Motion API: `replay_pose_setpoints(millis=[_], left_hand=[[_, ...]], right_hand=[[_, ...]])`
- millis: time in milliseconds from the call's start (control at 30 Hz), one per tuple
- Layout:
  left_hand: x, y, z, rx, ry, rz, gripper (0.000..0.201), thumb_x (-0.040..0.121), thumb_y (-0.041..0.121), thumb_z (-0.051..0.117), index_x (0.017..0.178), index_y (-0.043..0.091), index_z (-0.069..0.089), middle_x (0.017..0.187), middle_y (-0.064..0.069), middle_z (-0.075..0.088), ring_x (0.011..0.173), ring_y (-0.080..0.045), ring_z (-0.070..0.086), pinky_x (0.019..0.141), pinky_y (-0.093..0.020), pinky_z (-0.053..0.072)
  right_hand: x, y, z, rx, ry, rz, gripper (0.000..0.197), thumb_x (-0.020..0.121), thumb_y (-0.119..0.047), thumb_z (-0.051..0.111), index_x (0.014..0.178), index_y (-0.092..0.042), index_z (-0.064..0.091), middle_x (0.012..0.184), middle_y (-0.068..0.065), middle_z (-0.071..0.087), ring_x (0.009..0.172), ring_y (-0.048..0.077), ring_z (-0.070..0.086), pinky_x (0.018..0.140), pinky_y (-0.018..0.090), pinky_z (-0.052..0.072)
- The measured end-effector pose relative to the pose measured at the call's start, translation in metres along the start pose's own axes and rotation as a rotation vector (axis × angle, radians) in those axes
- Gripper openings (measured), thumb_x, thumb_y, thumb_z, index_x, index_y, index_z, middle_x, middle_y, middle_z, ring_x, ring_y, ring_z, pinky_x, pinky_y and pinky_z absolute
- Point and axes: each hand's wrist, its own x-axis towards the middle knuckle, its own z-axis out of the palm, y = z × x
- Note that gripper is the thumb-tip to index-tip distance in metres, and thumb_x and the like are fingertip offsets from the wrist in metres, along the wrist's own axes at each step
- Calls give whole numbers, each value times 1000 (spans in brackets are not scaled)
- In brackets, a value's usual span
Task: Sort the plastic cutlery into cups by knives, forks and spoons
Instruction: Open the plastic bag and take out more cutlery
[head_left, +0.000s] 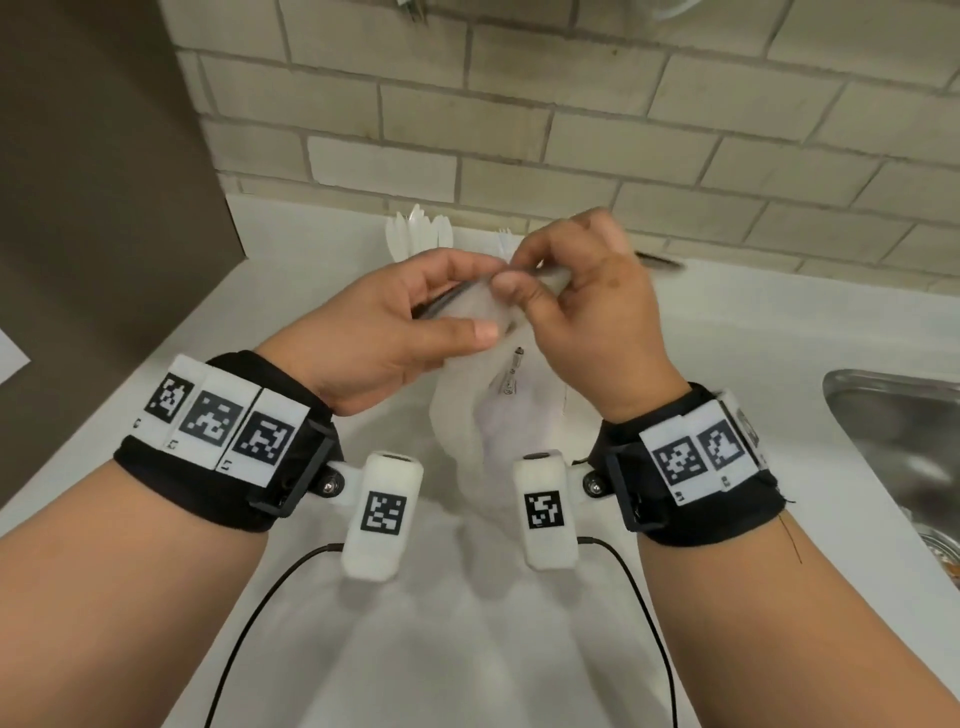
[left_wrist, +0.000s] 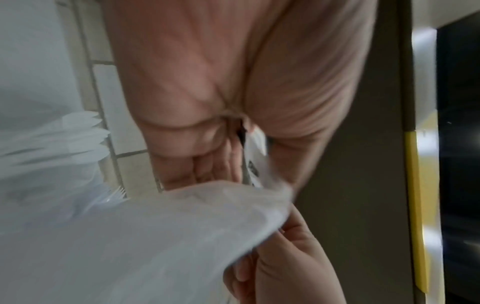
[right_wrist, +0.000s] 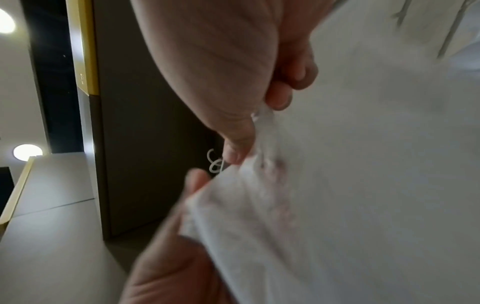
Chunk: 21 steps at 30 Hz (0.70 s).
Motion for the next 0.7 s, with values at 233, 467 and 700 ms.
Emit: replay_pose_setpoints(millis=[233,467,700], left_hand=[[5,8,-4,372,560,148,23,70,10,81,77,19,61,65,-4,67,57,-10,64,55,-26,54],[3,13,10,686,576,246,41,68,20,82,79,31,45,65,-9,68,54,-8,59,57,-10,45],[-1,17,-17,782,709,254,35,71,24,81,90,29,53,61,3,52,54,-8,49,53,-6,37]], right_hand=[[10,-18,-14,-86,6,36,15,84,-28,65,95,-22,72,94,-12,62,88,-1,53,75,7,38],[14,-36,0,-50,-113,-57,15,80,-38,64,86,-29,74,85,-13,67,86,22,52,82,45,44],[15,-6,-11,-271,-143,82,6,87,-21,60,85,-25,64,91,-9,62,93,21,56,86,42,40]])
